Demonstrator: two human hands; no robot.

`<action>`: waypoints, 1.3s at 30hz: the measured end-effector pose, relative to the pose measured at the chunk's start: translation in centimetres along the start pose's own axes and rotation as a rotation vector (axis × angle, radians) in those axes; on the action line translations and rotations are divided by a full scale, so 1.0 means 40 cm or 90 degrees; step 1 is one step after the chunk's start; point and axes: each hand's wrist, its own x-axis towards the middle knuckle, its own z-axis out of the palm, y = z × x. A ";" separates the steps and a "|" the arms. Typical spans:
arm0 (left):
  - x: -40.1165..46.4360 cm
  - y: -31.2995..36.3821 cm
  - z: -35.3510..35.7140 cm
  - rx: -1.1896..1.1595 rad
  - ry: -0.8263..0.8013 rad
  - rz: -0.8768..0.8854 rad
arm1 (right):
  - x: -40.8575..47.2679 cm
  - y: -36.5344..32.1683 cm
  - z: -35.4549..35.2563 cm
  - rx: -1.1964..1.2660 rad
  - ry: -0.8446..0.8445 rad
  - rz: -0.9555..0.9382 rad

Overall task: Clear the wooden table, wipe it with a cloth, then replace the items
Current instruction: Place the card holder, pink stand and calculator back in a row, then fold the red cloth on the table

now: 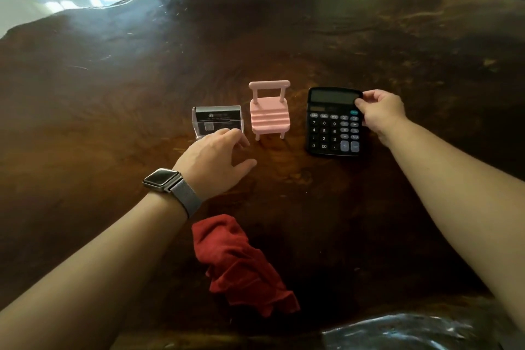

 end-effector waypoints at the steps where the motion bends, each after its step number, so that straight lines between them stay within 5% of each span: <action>1: -0.014 -0.003 -0.005 -0.007 -0.012 0.007 | -0.009 -0.003 -0.001 -0.007 0.004 -0.001; 9: -0.144 -0.023 -0.054 -0.010 -0.121 0.058 | -0.267 -0.002 -0.040 -0.094 0.071 -0.172; 15: -0.272 -0.045 -0.055 0.016 -0.206 0.128 | -0.647 0.065 0.025 -0.121 -0.133 -0.322; 20: -0.336 -0.080 -0.036 0.037 -0.265 0.173 | -0.843 0.098 0.120 -0.289 -0.213 -0.283; 27: -0.341 -0.100 0.025 0.042 -0.183 0.193 | -0.913 0.097 0.239 -0.447 -0.126 -0.171; 39: -0.376 -0.040 -0.094 -0.158 -0.187 0.182 | -0.946 0.066 0.109 -0.244 -0.280 -0.282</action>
